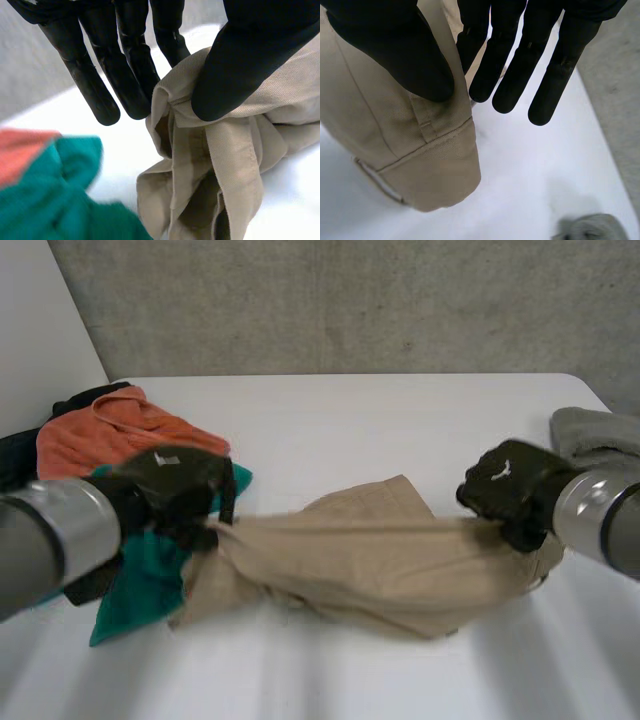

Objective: Fold the laundry.

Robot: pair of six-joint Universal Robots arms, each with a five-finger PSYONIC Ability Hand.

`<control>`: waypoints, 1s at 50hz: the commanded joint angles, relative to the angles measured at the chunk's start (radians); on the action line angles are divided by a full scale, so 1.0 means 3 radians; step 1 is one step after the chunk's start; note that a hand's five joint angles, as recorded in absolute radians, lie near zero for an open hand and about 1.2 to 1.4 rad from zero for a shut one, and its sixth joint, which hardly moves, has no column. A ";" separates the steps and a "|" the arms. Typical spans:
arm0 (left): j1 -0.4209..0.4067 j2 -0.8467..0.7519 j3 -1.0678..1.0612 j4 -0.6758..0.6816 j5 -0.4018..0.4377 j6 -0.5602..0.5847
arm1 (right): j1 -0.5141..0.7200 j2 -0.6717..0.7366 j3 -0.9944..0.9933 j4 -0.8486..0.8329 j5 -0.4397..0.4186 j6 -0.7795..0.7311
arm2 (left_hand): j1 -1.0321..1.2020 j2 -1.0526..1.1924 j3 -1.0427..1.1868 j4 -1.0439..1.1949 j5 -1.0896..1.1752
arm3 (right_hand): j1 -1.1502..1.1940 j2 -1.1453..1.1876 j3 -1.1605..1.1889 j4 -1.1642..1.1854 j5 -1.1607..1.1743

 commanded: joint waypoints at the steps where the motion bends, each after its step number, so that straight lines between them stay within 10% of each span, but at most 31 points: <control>1: 0.0039 -0.0788 0.0245 0.0276 -0.0011 0.0132 | 0.0143 0.0488 0.0022 -0.0622 0.0108 0.0387 | 0.0949 0.0681 0.0690 0.0660 0.0878 | 0.1034 0.0731 0.0676 0.0658 0.0711; 11: 0.0192 -0.1326 0.1778 0.0904 0.0040 0.0316 | 0.0480 0.1082 -0.1060 -0.1711 0.0650 0.0964 | 0.0949 0.0681 0.0690 0.0660 0.0878 | 0.1034 0.0731 0.0676 0.0658 0.0711; 21: 0.0320 -0.1157 0.2368 0.2705 0.0101 -0.0347 | 0.0542 0.0893 -0.1798 -0.3501 0.0901 0.1589 | 0.0949 0.0681 0.0690 0.0660 0.0878 | 0.1034 0.0731 0.0676 0.0658 0.0711; 50: -0.0017 -0.0958 -0.0449 0.2051 0.0214 0.0061 | 0.0317 0.1440 -0.0121 -0.2325 0.0507 0.1134 | 0.0949 0.0681 0.0690 0.0660 0.0878 | 0.1034 0.0731 0.0676 0.0658 0.0711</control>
